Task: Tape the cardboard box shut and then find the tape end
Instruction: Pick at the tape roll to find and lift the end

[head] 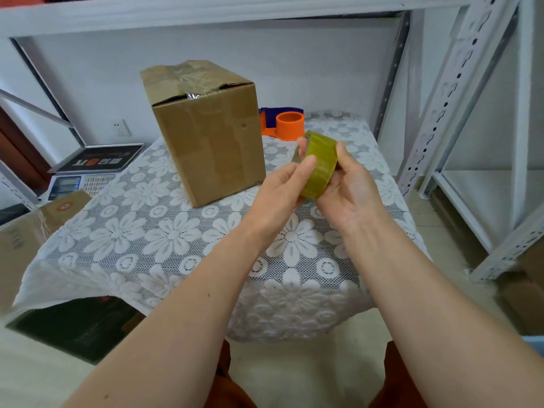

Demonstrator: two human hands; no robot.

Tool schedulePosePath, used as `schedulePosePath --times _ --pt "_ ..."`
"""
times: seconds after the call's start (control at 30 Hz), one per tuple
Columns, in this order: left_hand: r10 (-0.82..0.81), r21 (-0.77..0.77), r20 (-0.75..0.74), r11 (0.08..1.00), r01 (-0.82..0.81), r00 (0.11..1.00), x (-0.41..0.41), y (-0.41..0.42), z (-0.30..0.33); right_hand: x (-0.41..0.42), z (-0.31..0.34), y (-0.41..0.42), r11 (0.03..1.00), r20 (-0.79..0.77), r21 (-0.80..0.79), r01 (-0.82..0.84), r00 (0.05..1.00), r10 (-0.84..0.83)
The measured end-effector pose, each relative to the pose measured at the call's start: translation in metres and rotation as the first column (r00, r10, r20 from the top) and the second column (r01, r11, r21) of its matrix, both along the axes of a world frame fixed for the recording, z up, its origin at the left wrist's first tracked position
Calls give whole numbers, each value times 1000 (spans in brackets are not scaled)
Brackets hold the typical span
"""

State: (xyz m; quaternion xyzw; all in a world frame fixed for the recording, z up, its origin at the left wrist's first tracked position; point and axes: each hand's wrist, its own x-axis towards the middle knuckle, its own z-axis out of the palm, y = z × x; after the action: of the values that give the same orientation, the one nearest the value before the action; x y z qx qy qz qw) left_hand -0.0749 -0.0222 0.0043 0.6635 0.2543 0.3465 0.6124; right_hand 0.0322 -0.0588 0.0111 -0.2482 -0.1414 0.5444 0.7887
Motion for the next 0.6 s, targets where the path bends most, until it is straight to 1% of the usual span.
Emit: schedulePosePath --times 0.07,0.27,0.4,0.5,0.6 --pt "26 49 -11 998 -25 1000 2 0 -4 -2 0 0 1000 9 -14 -1 1000 1" --pt "17 88 -4 996 -16 1000 4 -2 -6 -1 -1 -1 1000 12 -21 11 1000 -11" --pt "43 46 54 998 -46 998 3 -6 -8 -2 -1 -1 1000 38 -17 25 999 -25" --pt "78 15 64 997 -79 995 4 -5 -10 -4 -2 -2 999 93 -43 33 995 -29" --pt "83 34 38 996 -84 996 7 -2 -13 -3 -4 -2 997 97 -62 34 995 -28"
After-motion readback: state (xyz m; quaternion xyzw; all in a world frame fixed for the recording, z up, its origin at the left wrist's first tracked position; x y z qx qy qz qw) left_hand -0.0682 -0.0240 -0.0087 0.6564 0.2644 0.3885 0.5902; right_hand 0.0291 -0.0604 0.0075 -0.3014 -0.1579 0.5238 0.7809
